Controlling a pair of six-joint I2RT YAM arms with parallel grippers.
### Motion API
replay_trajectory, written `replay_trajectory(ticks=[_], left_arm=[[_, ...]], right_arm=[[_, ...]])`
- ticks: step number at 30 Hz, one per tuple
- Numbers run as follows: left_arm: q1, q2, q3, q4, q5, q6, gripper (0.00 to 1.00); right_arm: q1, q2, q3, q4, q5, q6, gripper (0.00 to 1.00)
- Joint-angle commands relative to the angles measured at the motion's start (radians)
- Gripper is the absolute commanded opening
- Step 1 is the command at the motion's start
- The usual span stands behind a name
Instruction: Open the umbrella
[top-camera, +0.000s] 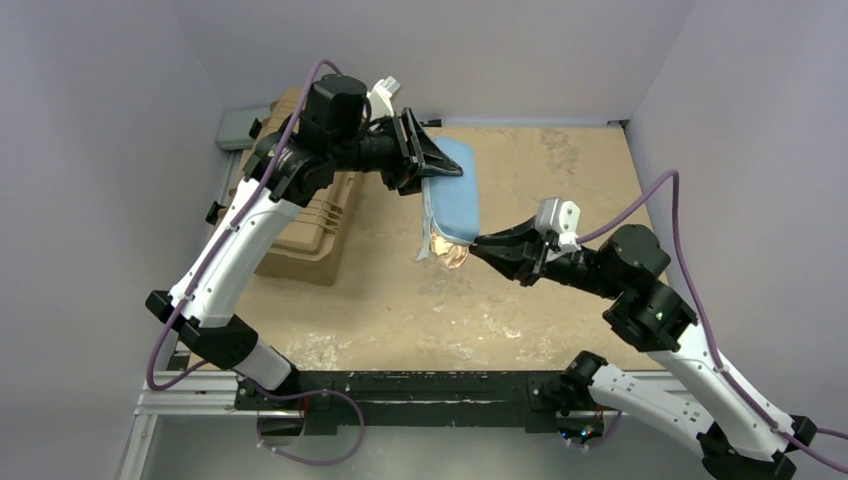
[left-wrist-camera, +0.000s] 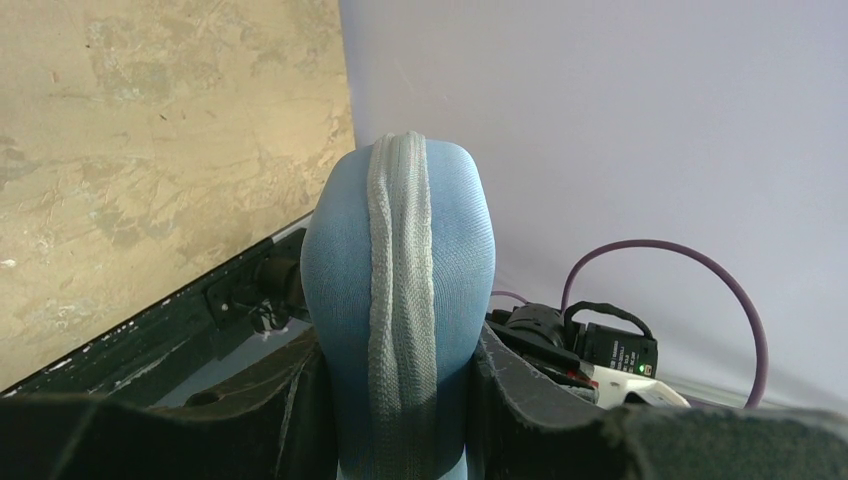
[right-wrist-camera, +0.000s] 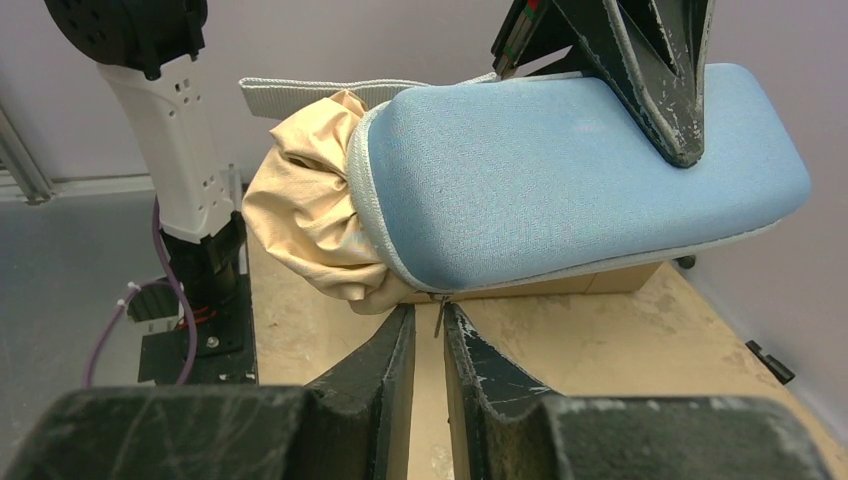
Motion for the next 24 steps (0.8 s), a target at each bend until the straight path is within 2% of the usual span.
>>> replay_trajectory(ticks=[1, 8, 17, 24], left_arm=[[-0.007, -0.026, 0.013, 0.063, 0.008, -0.020, 0.00], [-0.008, -0.033, 0.007, 0.068, 0.015, -0.019, 0.00], [-0.008, -0.049, -0.005, 0.041, 0.054, 0.029, 0.00], [-0.008, -0.077, -0.052, 0.042, 0.161, 0.093, 0.00]], right_arm=[[0.007, -0.007, -0.004, 0.048, -0.018, 0.003, 0.15], [0.006, -0.001, -0.008, 0.052, 0.011, 0.001, 0.00], [0.006, -0.008, -0.010, 0.029, 0.095, 0.012, 0.00], [0.006, -0.014, -0.015, -0.011, 0.137, -0.014, 0.00]])
